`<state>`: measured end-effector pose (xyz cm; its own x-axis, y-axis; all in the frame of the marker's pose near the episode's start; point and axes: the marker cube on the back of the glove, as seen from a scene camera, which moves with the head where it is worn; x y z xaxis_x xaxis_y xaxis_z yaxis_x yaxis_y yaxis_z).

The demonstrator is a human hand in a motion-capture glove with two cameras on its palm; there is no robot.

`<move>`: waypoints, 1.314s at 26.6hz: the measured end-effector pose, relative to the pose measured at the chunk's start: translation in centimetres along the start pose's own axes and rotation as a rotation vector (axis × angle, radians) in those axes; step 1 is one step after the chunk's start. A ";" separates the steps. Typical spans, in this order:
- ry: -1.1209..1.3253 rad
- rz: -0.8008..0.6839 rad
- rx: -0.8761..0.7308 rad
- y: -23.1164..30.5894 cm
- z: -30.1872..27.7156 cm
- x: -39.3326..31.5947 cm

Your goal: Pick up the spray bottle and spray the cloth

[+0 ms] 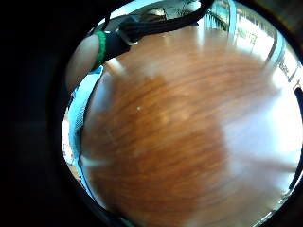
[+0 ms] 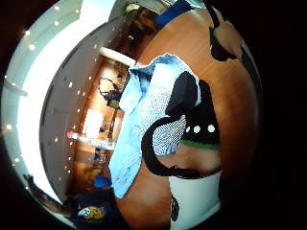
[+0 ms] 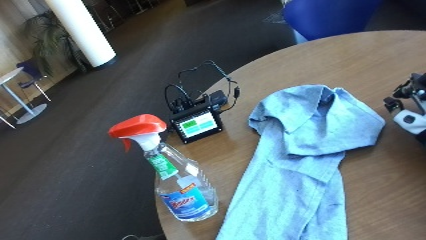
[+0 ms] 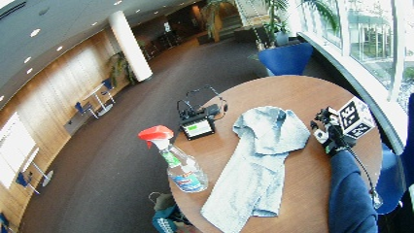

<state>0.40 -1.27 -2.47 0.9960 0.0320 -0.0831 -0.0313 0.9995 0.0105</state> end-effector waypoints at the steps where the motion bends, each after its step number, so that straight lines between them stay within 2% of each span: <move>1: -0.002 -0.006 0.000 -0.4 -0.3 0.0; 10: -0.074 -0.045 0.052 -4.0 -3.7 -2.0; 18: -0.214 -0.099 0.030 -4.3 -1.2 -8.1; 24: -0.252 -0.151 0.021 -6.0 -1.8 -12.3; 35: -0.411 -0.132 -0.045 -5.4 -0.2 -16.8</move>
<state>-16.20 -7.20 -1.28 0.9420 -0.0930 0.3226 0.1042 0.9944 -0.0174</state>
